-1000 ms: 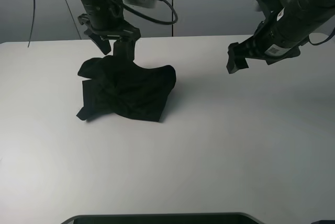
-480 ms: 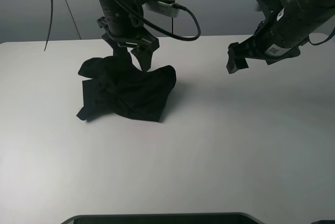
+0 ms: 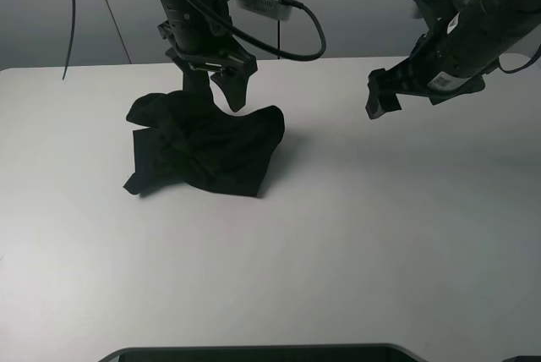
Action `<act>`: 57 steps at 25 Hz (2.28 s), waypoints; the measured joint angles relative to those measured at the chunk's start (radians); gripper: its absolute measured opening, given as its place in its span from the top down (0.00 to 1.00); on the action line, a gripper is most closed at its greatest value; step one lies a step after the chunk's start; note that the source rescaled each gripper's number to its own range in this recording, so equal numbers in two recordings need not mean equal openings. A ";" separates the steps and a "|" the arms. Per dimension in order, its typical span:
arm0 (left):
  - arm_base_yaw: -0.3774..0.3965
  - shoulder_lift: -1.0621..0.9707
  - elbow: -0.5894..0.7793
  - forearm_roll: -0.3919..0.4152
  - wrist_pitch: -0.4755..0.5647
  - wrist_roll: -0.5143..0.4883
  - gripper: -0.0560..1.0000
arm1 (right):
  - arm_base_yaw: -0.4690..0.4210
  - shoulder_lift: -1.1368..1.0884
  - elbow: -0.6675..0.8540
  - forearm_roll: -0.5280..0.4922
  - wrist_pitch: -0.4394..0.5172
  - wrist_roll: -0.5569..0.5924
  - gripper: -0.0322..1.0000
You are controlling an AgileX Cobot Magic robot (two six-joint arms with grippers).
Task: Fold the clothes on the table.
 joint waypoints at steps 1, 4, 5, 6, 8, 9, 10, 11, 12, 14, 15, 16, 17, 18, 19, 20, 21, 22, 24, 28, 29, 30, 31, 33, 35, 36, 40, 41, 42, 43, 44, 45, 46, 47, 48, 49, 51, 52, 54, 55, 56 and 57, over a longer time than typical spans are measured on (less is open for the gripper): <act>0.000 0.018 0.000 0.003 0.000 0.000 0.09 | 0.000 0.000 0.000 0.000 0.000 0.000 0.00; 0.000 0.074 0.000 0.054 0.000 -0.017 0.09 | -0.002 0.000 0.000 0.000 0.003 0.000 0.00; 0.000 0.085 0.000 0.070 0.000 -0.028 0.09 | -0.002 0.000 0.000 0.000 0.003 0.000 0.00; 0.000 0.089 0.000 0.079 0.000 -0.035 0.09 | -0.002 0.000 0.000 0.000 0.003 0.000 0.00; 0.002 0.089 0.000 0.099 0.000 -0.043 0.09 | -0.002 0.000 0.000 0.000 0.003 0.000 0.00; 0.005 0.087 0.000 0.103 0.000 -0.052 0.09 | -0.002 0.000 0.000 0.000 0.004 0.000 0.00; 0.009 0.087 0.000 0.106 0.000 -0.060 0.09 | -0.002 0.000 0.000 0.000 0.006 0.000 0.00; 0.014 0.087 0.000 0.108 0.000 -0.072 0.09 | -0.002 0.000 0.000 0.000 0.010 0.000 0.00; 0.023 0.087 0.002 0.112 0.000 -0.084 0.09 | -0.002 0.000 0.000 -0.002 0.015 0.000 0.00; 0.041 0.085 0.014 0.117 0.000 -0.101 0.09 | -0.002 0.000 0.000 -0.008 0.028 0.000 0.00; 0.049 0.085 0.022 0.120 0.000 -0.111 0.09 | -0.002 0.000 0.000 -0.013 0.032 0.000 0.00; 0.057 0.085 0.038 0.123 0.000 -0.121 0.09 | -0.002 0.000 0.000 -0.018 0.034 0.000 0.00; 0.059 0.083 0.058 0.127 0.000 -0.129 0.09 | -0.002 0.000 0.000 -0.023 0.037 0.000 0.00; 0.061 0.081 0.077 0.129 0.000 -0.136 0.09 | -0.002 0.000 0.000 -0.031 0.037 0.000 0.00; 0.061 0.074 0.101 0.130 0.000 -0.141 0.09 | -0.002 0.000 0.000 -0.033 0.038 0.000 0.00; 0.061 0.068 0.120 0.130 0.000 -0.148 0.09 | -0.002 0.000 0.000 -0.033 0.038 0.000 0.00; 0.061 0.061 0.141 0.130 0.000 -0.152 0.09 | -0.002 0.000 0.001 -0.035 0.038 0.000 0.00; 0.061 0.056 0.163 0.130 0.000 -0.160 0.09 | -0.002 0.000 0.001 -0.037 0.038 0.000 0.00; 0.061 0.046 0.202 0.130 0.000 -0.179 0.09 | -0.002 0.000 0.001 -0.039 0.038 0.000 0.00; 0.061 0.047 0.269 0.132 -0.035 -0.198 0.09 | -0.002 0.000 0.001 -0.055 0.038 -0.002 0.00; 0.061 0.047 0.285 0.132 -0.059 -0.202 0.09 | -0.002 0.000 0.001 -0.056 0.038 -0.002 0.00; 0.061 0.047 0.301 0.132 -0.084 -0.206 0.09 | -0.002 0.000 0.001 -0.056 0.038 -0.002 0.00; 0.061 0.046 0.312 0.132 -0.105 -0.214 0.09 | -0.002 0.000 0.001 -0.056 0.038 -0.002 0.00; 0.061 0.046 0.328 0.132 -0.141 -0.220 0.09 | -0.002 0.000 0.001 -0.056 0.038 -0.004 0.00; 0.061 0.046 0.329 0.132 -0.152 -0.223 0.08 | -0.002 0.000 0.001 -0.056 0.038 -0.006 0.00; 0.061 0.046 0.330 0.132 -0.156 -0.223 0.08 | -0.002 0.000 0.001 -0.056 0.038 -0.006 0.00; 0.061 0.030 0.330 0.129 -0.166 -0.223 0.08 | -0.002 -0.001 0.001 -0.059 0.038 -0.010 0.00; 0.061 0.017 0.330 0.124 -0.175 -0.223 0.07 | -0.002 -0.005 0.001 -0.059 0.038 -0.010 0.00; 0.061 -0.007 0.330 0.116 -0.191 -0.223 0.07 | -0.002 -0.011 0.003 -0.059 0.038 -0.010 0.00; 0.061 -0.040 0.330 0.109 -0.212 -0.223 0.07 | -0.002 -0.025 0.002 -0.059 0.038 -0.010 0.00; 0.061 -0.082 0.330 0.107 -0.230 -0.223 0.07 | -0.002 -0.043 0.002 -0.059 0.038 -0.010 0.00; 0.061 -0.119 0.330 0.107 -0.238 -0.223 0.07 | -0.002 -0.066 0.002 -0.059 0.047 -0.010 0.00; 0.061 -0.168 0.330 0.107 -0.238 -0.223 0.07 | -0.002 -0.089 0.002 -0.059 0.061 -0.010 0.00; 0.061 -0.208 0.330 0.116 -0.238 -0.223 0.07 | -0.002 -0.118 0.002 -0.059 0.087 -0.010 0.00; 0.061 -0.264 0.330 0.128 -0.233 -0.224 0.07 | -0.002 -0.151 0.002 -0.059 0.120 -0.012 0.00; 0.061 -0.309 0.330 0.138 -0.224 -0.224 0.07 | -0.002 -0.186 0.002 -0.059 0.149 -0.014 0.00; 0.061 -0.381 0.330 0.147 -0.214 -0.225 0.07 | -0.002 -0.253 0.002 -0.057 0.208 -0.018 0.00; 0.061 -0.421 0.330 0.152 -0.212 -0.225 0.07 | -0.002 -0.289 0.002 -0.055 0.232 -0.024 0.00; 0.061 -0.492 0.330 0.155 -0.202 -0.225 0.07 | -0.002 -0.352 0.002 -0.034 0.263 -0.030 0.00; 0.061 -0.525 0.336 0.155 -0.200 -0.225 0.07 | -0.002 -0.387 0.002 -0.017 0.275 -0.042 0.00; 0.061 -0.557 0.353 0.157 -0.196 -0.225 0.07 | -0.002 -0.421 0.008 -0.002 0.279 -0.051 0.00; 0.061 -0.584 0.376 0.159 -0.196 -0.225 0.07 | -0.002 -0.452 0.023 0.008 0.279 -0.066 0.00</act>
